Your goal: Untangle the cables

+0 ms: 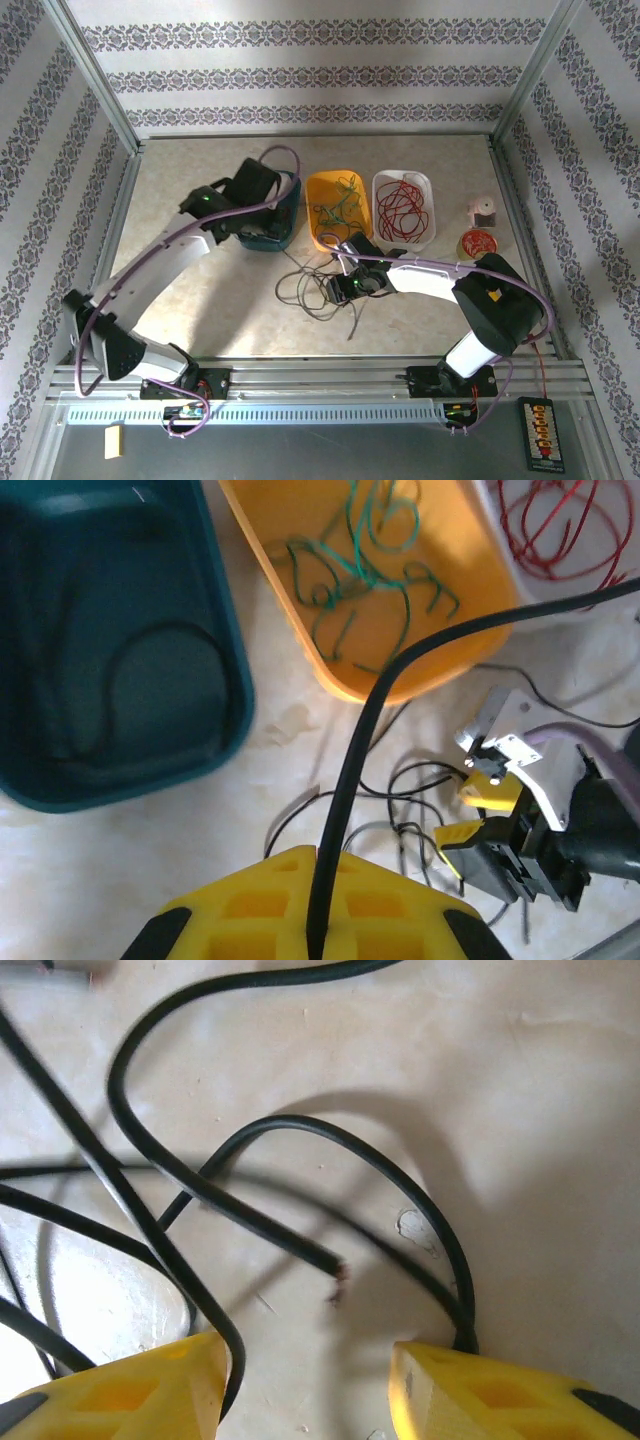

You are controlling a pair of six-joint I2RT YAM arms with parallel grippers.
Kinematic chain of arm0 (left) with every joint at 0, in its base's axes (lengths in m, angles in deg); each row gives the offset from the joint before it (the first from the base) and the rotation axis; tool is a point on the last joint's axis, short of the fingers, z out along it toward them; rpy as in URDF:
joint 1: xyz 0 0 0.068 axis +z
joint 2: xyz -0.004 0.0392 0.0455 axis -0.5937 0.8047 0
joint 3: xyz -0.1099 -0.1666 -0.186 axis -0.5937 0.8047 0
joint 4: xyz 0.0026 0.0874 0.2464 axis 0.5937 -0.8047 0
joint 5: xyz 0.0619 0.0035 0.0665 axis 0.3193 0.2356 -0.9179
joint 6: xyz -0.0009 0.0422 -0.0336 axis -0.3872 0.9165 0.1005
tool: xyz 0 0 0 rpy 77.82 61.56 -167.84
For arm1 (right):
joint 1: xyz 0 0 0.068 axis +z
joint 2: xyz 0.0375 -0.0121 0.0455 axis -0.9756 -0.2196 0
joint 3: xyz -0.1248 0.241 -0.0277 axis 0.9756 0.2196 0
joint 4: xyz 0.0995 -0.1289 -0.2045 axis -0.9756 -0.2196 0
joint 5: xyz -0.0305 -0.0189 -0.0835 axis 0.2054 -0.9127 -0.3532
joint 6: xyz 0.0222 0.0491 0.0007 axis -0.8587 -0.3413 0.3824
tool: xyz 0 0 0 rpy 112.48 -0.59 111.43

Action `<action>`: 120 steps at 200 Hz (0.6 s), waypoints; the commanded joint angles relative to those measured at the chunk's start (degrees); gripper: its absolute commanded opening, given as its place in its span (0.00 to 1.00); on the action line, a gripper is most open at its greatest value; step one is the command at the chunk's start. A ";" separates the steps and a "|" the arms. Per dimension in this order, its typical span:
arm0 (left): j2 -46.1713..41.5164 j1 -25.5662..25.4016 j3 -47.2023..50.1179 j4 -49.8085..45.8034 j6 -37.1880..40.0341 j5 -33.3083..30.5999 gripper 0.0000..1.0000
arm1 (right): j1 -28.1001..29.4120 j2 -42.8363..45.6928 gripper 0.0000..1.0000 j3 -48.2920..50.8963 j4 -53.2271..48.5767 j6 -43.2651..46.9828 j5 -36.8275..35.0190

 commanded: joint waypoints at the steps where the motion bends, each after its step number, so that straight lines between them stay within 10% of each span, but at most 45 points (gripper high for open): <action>1: -0.77 1.99 -6.62 -13.39 6.05 -7.87 0.00 | -1.17 -3.65 0.54 3.19 -0.34 -0.70 -1.99; 120: -1.60 10.30 -30.81 -9.53 6.77 -7.81 0.00 | -3.80 2.65 0.55 6.10 0.98 -1.69 -3.19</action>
